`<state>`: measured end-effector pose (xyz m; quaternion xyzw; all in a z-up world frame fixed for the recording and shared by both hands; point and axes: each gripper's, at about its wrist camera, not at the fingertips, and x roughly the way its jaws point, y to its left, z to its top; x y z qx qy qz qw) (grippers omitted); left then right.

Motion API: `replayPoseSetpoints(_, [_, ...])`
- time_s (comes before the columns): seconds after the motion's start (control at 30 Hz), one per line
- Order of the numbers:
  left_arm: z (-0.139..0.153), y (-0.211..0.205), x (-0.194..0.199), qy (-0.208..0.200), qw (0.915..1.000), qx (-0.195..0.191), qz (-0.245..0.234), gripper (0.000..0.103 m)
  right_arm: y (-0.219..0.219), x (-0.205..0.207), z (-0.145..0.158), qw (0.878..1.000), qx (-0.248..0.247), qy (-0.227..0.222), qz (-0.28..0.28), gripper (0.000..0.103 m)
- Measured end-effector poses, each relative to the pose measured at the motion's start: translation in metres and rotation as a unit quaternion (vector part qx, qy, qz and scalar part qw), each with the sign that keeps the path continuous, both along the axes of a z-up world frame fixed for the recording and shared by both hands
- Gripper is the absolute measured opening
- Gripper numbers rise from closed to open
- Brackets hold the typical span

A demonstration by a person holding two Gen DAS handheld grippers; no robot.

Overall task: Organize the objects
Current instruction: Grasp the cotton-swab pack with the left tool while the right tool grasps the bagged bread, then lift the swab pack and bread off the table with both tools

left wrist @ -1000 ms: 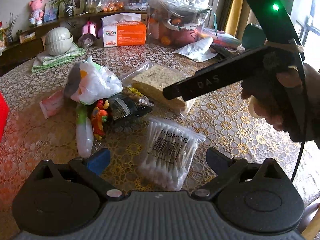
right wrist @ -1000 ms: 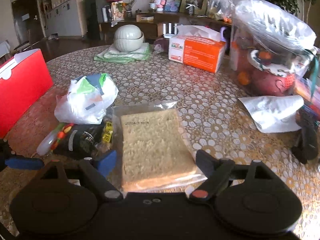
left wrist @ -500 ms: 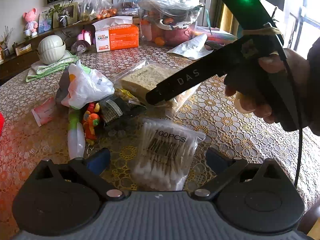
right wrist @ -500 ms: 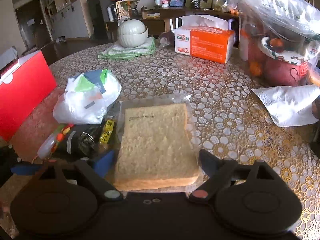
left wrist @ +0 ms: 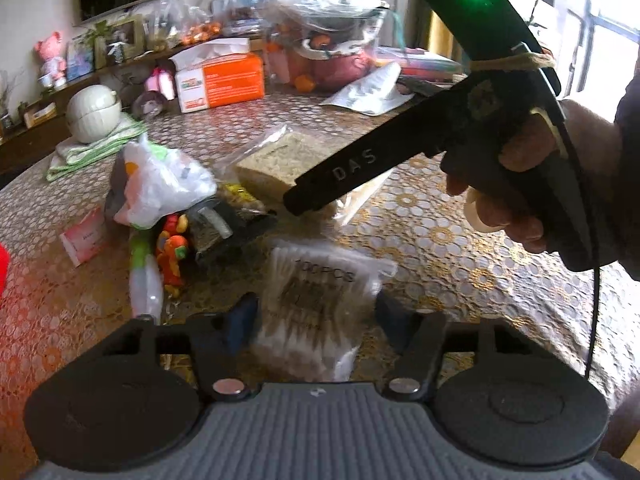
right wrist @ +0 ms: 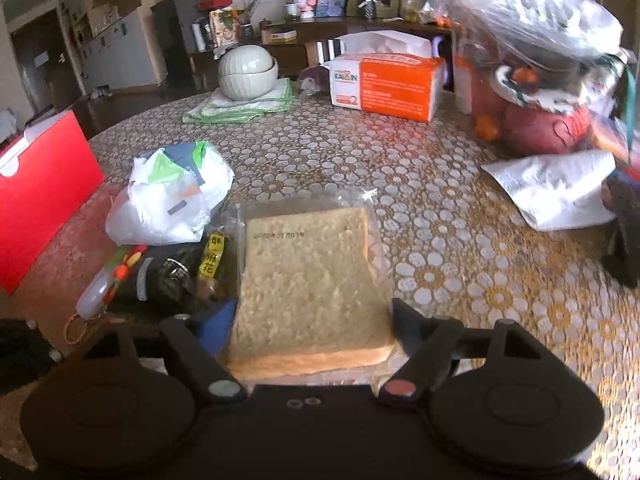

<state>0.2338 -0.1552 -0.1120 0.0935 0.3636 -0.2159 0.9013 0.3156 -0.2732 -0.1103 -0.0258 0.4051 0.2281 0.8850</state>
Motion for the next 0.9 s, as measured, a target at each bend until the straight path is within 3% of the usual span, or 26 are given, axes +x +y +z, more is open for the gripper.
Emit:
replayPoseSetpoints(0.1, [0.002,-0.004,-0.002,-0.002,0.9999,0.013,-0.005,0.041,-0.003,-0.012,0.001,1.000,0.000,0.002,-0.010,0.079])
replayPoseSetpoints(0.2, [0.004,-0.004,-0.004,-0.002,0.9999,0.017,0.000,0.036,-0.011,-0.024,0.004,0.999,0.010,0.007,-0.032,0.079])
replayPoseSetpoints(0.57, [0.025,0.019,-0.031,0.004,0.9995,-0.018,0.026,0.035,-0.032,-0.083,0.037,0.997,0.023,0.003,-0.077,0.079])
replayPoseSetpoints(0.9, [0.058,0.041,-0.063,-0.012,0.9976,-0.044,0.052,0.035,-0.017,-0.141,0.075,0.996,0.034,-0.002,-0.080,0.079])
